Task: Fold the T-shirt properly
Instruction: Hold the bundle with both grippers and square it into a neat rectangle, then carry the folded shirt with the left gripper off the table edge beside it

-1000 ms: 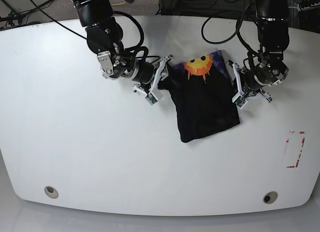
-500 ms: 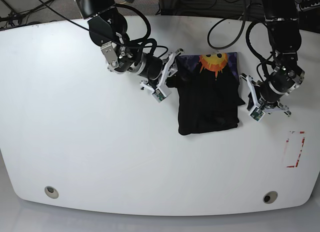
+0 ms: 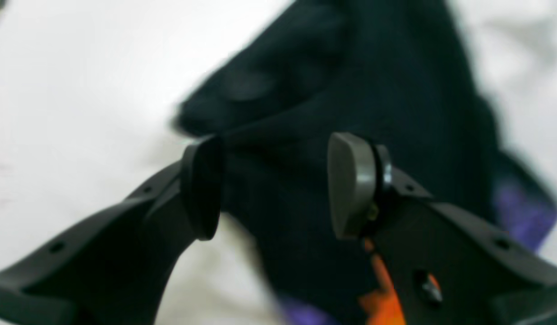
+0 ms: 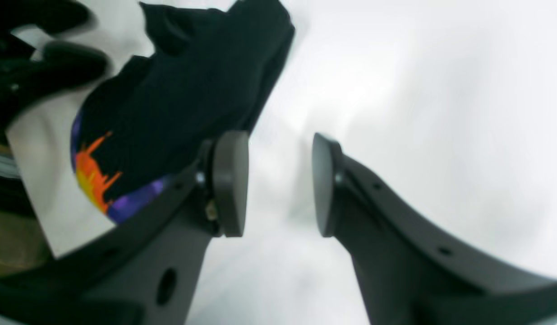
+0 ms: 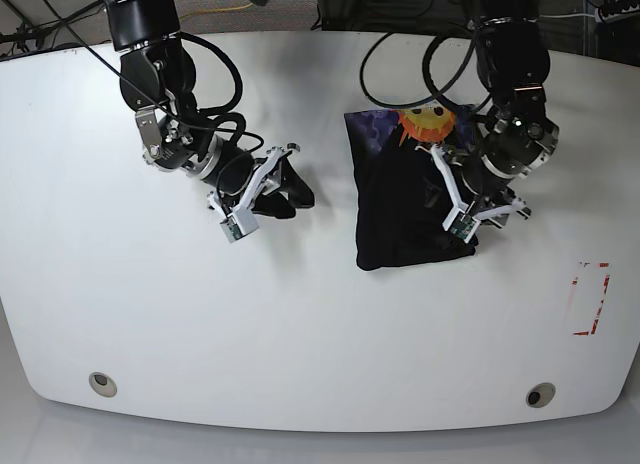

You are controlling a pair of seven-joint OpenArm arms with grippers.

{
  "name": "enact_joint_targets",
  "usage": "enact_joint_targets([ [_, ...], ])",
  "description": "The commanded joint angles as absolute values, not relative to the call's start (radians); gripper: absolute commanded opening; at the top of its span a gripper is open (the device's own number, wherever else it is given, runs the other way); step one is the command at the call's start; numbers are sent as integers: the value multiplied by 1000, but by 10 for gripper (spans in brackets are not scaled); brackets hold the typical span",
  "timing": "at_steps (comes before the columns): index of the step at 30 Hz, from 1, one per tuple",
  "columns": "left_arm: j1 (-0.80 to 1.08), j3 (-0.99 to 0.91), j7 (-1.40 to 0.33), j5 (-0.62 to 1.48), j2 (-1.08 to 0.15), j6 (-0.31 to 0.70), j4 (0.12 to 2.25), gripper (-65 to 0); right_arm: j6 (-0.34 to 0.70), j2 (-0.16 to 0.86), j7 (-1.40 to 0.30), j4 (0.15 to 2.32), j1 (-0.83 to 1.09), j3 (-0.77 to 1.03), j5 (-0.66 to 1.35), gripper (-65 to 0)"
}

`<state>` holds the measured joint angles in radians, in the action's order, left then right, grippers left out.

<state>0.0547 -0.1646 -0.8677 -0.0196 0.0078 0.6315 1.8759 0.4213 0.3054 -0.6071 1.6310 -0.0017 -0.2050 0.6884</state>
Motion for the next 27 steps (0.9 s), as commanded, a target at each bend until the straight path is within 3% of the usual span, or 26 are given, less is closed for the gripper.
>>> enact_joint_targets([
  [1,50,-131,-840,-7,33,558,1893,-311,435,326,-593,1649,-15,-194,708,-431],
  [10,147,19,-796,1,47,338,1842,-171,440,317,-621,1649,16,-120,708,-431],
  [16,191,45,-710,-1,42,331,1722,-171,441,317,-621,1650,21,-119,708,-431],
  [20,182,-36,-664,-1,13,332,1615,-172,441,318,-621,1652,19,-117,708,-431],
  [27,143,-173,-665,1,-122,360,1532,-172,441,325,-621,1653,21,-117,734,-431],
])
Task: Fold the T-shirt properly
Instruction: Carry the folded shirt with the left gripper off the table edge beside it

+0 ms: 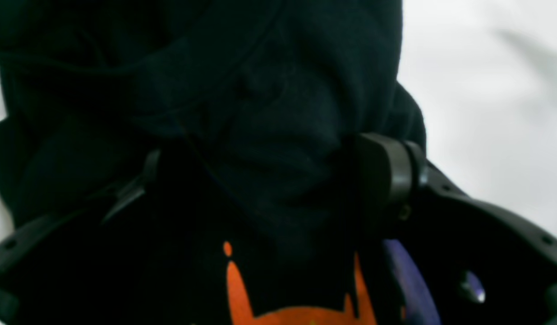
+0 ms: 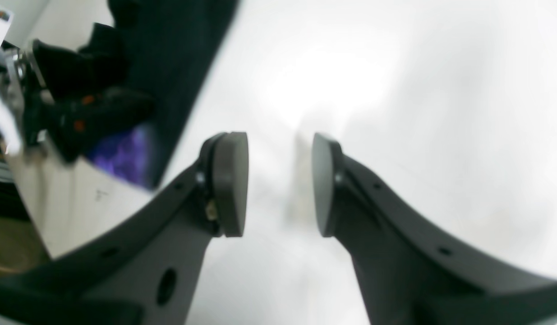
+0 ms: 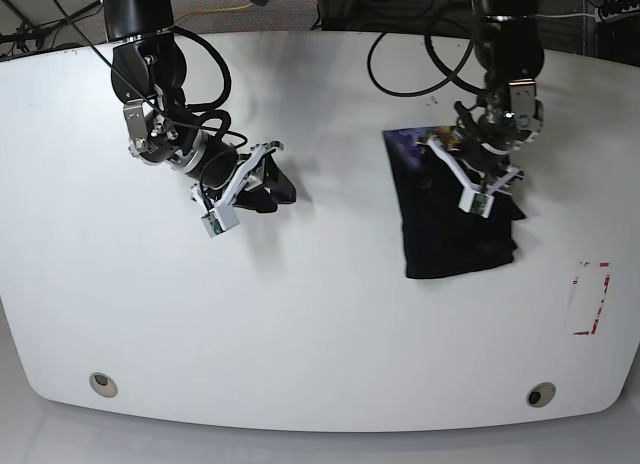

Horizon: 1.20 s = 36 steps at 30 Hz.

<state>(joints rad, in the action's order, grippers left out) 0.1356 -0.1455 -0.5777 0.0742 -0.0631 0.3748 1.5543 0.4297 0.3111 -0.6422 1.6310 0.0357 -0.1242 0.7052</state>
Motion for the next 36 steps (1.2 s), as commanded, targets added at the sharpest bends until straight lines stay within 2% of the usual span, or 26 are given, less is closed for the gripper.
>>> enact_joint_targets([
  [1,140,-194,-665,1,-170,387,1518,-172,441,325,-621,1653,21,-117,742,-431],
  [8,145,-354,-665,1,-381,555,1475,-172,441,325,-621,1673,27,-117,745,-431],
  [13,147,-469,-664,1,-544,642,1356,-174,441,325,-621,1718,45,-117,742,-431],
  [18,150,-556,-659,1,-622,698,1259,-174,441,325,-621,1721,51,-117,742,-431],
  [25,206,-685,-668,2,-634,698,1271,-174,441,325,-621,1751,56,-117,742,-431],
  [27,208,-725,-693,2,-616,698,1336,-178,441,325,-621,1768,61,-117,740,-431],
  [32,205,-783,-791,2,-550,698,1563,-249,441,355,-621,1801,76,-114,739,-431],
  [36,202,-750,-785,-4,-453,698,1730,-257,435,381,-616,1802,70,-111,728,-431],
])
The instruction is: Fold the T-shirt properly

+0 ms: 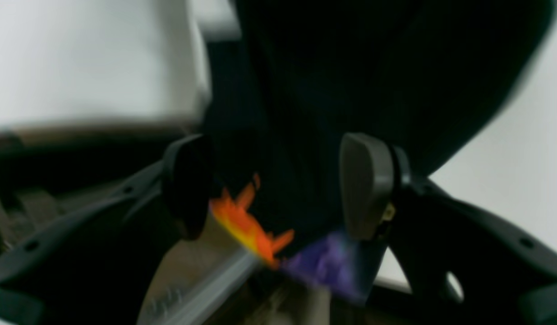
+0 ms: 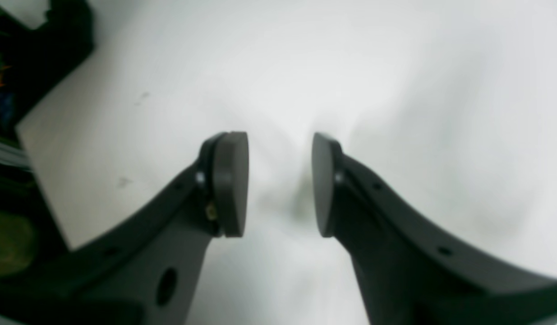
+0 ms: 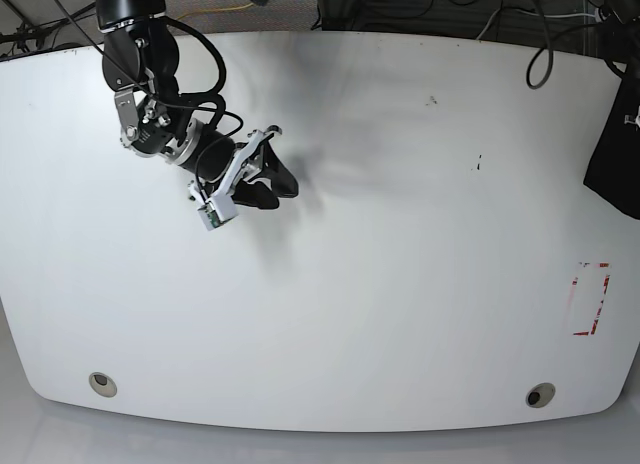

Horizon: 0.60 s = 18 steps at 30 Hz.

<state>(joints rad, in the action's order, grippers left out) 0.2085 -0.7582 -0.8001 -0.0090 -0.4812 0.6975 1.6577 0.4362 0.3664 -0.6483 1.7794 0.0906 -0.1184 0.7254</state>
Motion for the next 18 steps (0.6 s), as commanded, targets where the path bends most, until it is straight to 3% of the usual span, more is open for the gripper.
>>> enact_joint_targets([
  [1,202,-742,-774,-5,-427,698,1762,-258,435,383,-616,1802,70,-110,710,-431],
  [6,183,-654,-573,-7,-268,693,1859,-258,440,348,-562,1802,77,-51,452,-431],
  [13,272,-498,-189,-27,-131,412,1845,-256,443,263,-156,1748,200,50,64,-431],
  [16,344,-406,-73,-74,-85,303,1844,-256,443,242,10,1713,278,119,-4,-428],
  [18,392,-367,-15,-88,-50,268,1844,-256,444,245,25,1709,320,153,-1,-428],
])
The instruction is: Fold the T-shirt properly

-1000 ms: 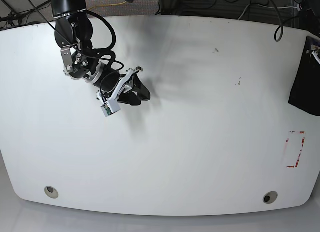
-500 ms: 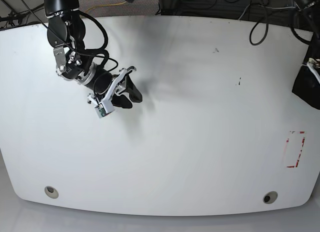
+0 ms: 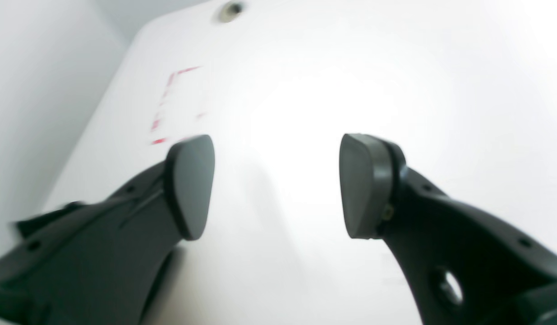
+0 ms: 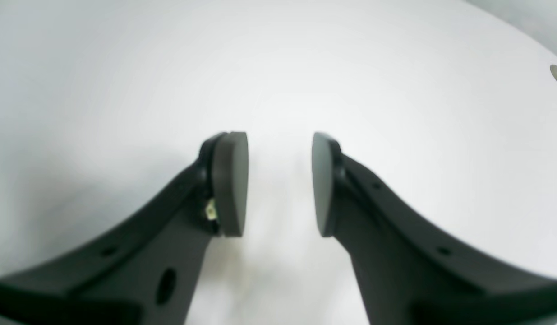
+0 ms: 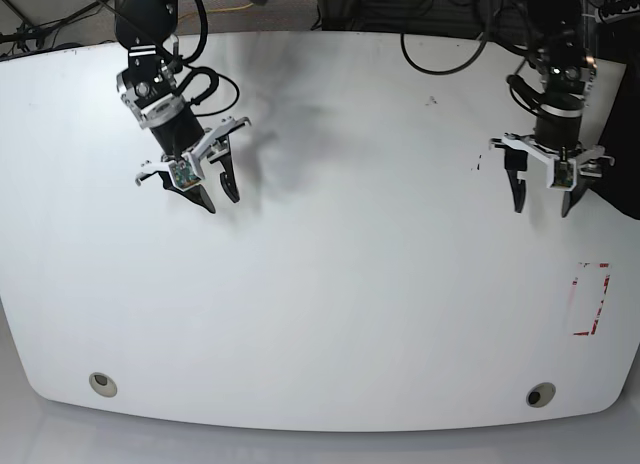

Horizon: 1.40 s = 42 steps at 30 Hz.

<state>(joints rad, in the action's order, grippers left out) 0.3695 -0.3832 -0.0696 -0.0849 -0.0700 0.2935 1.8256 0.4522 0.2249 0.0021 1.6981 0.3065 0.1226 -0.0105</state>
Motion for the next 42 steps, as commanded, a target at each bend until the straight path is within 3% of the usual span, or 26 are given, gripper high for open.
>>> enact_joint_targets([
  [1,407,-355,1,-90,-39,268,1845,-256,444,245,27,1707,331,156,-1,-428],
  [11,779,-308,124,-85,105,268,1931,-258,444,263,104,1733,647,252,177,-431],
  [20,1069,-314,127,-81,145,268,1983,-261,444,242,151,1784,911,259,200,-433],
  [22,1127,-314,127,-81,145,268,1975,-278,444,242,153,1782,974,259,200,-433],
  [25,1187,-312,127,-81,139,268,1943,-367,444,219,153,1776,1059,257,200,-433],
  [29,1219,-314,127,-81,116,268,1853,-376,444,140,153,1759,1139,257,188,-433],
  [33,1207,-308,127,-76,79,268,1713,-378,444,124,153,1669,1161,251,188,-433],
  [42,961,-269,127,10,-25,269,1288,-379,435,130,236,1299,1010,174,154,-433],
])
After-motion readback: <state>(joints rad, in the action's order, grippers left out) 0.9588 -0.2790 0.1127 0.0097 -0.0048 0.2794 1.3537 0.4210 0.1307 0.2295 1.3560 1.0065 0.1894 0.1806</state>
